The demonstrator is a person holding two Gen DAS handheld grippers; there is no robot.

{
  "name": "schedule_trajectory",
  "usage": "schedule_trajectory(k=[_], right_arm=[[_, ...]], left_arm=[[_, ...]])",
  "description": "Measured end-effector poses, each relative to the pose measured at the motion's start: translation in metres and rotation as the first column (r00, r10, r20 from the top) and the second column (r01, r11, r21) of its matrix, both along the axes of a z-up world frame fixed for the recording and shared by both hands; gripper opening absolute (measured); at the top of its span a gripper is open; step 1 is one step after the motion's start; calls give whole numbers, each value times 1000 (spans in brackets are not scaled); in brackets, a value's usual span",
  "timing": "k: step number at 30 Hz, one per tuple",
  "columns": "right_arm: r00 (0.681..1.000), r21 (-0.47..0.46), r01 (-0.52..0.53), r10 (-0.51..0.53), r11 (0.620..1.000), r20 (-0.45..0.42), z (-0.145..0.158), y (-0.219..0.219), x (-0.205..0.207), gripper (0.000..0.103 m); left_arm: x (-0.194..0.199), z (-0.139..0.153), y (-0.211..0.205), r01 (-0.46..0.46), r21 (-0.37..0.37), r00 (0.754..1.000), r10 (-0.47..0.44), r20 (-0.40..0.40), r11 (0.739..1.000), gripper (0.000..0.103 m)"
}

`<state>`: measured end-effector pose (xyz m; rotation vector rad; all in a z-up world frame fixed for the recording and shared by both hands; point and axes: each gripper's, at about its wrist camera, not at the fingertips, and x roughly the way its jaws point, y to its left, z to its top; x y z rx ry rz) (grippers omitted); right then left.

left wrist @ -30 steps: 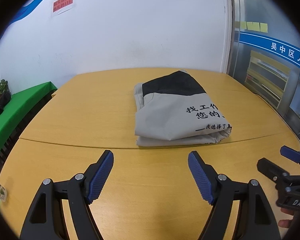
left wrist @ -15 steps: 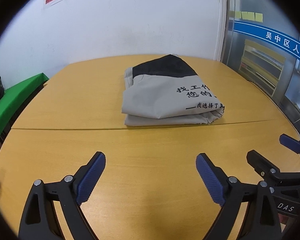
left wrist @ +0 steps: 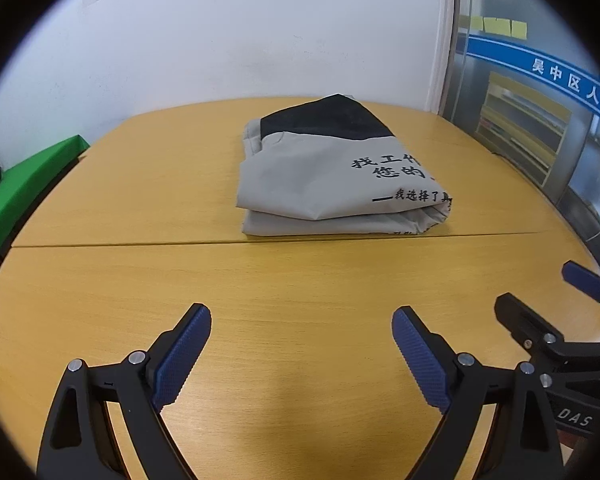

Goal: Fold clothes

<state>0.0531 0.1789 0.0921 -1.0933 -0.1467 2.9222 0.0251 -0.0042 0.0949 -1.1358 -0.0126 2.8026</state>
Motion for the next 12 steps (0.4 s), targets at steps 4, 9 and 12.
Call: schedule_trajectory(k=[4,9,12], right_arm=[[1000,15,2,-2,1000,2,-2,0,-2,103],[1000,25,0,0,1000,7,-4,-3,-5,103],[1000,29,-6,6,1000,10,-5,-5,-6,103]], left_arm=[[1,0,-6,-29,12,1000,30,-7,999,92],[1,1,-11,-47,21,999,47,-15,999,92],[0,-1,-11,-50,4,999,50,-5,999,92]])
